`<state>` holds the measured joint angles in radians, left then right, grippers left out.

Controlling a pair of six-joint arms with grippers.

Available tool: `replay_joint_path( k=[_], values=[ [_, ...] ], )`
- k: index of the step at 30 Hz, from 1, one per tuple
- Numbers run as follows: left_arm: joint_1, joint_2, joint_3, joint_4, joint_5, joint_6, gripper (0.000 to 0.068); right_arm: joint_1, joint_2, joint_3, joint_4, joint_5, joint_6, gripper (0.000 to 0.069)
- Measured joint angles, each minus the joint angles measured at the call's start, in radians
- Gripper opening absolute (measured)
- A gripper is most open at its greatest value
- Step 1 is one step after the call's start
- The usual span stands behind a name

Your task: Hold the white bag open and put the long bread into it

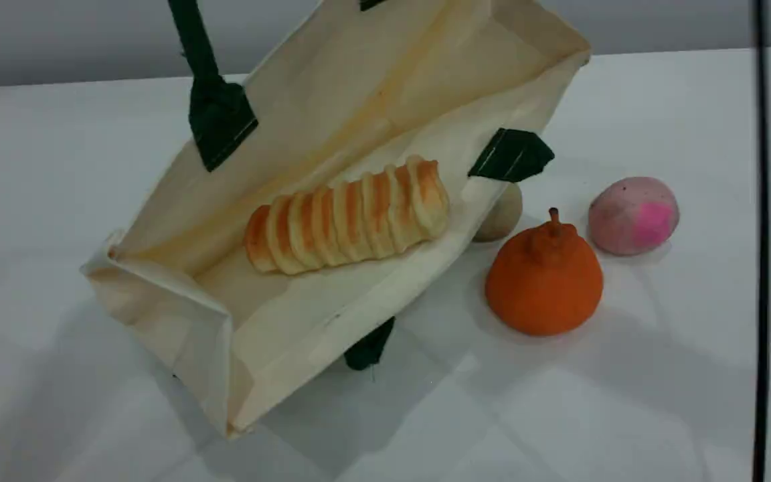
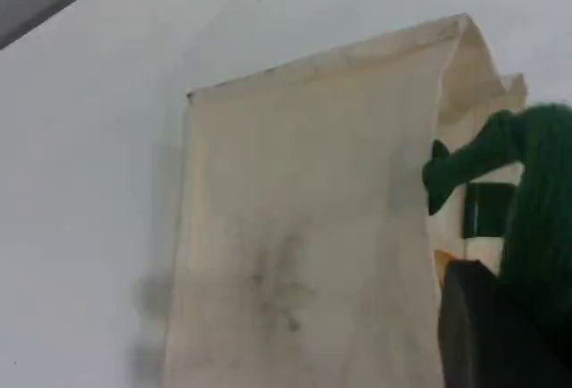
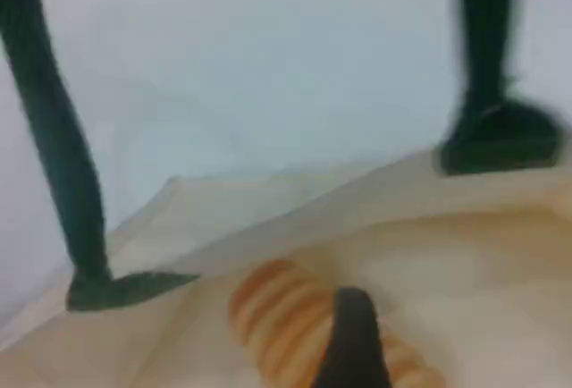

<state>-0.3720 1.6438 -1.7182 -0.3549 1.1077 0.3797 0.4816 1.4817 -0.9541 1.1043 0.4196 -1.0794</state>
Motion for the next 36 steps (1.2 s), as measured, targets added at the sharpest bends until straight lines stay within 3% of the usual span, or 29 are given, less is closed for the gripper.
replay_joint_path(
  k=[11,22,25,32,36],
  values=[
    [0.000,0.069,0.023,-0.018,0.019,0.001,0.0077,-0.015,-0.269,0.000,-0.252,0.034,0.231,0.0510],
    [0.000,0.076,0.023,-0.008,0.021,0.004,0.0087,-0.015,-0.286,0.000,-0.550,0.166,0.480,0.0510],
    [0.000,0.076,0.023,0.009,0.032,0.006,0.0136,-0.015,-0.291,0.000,-0.557,0.179,0.486,0.0510],
    [0.000,0.076,0.023,0.012,0.101,0.006,0.0400,-0.015,-0.376,-0.001,-0.558,0.186,0.500,0.0494],
    [0.000,0.076,0.023,0.012,0.090,0.006,0.0472,-0.015,-0.434,-0.001,-0.569,0.222,0.505,0.0491]
  ],
)
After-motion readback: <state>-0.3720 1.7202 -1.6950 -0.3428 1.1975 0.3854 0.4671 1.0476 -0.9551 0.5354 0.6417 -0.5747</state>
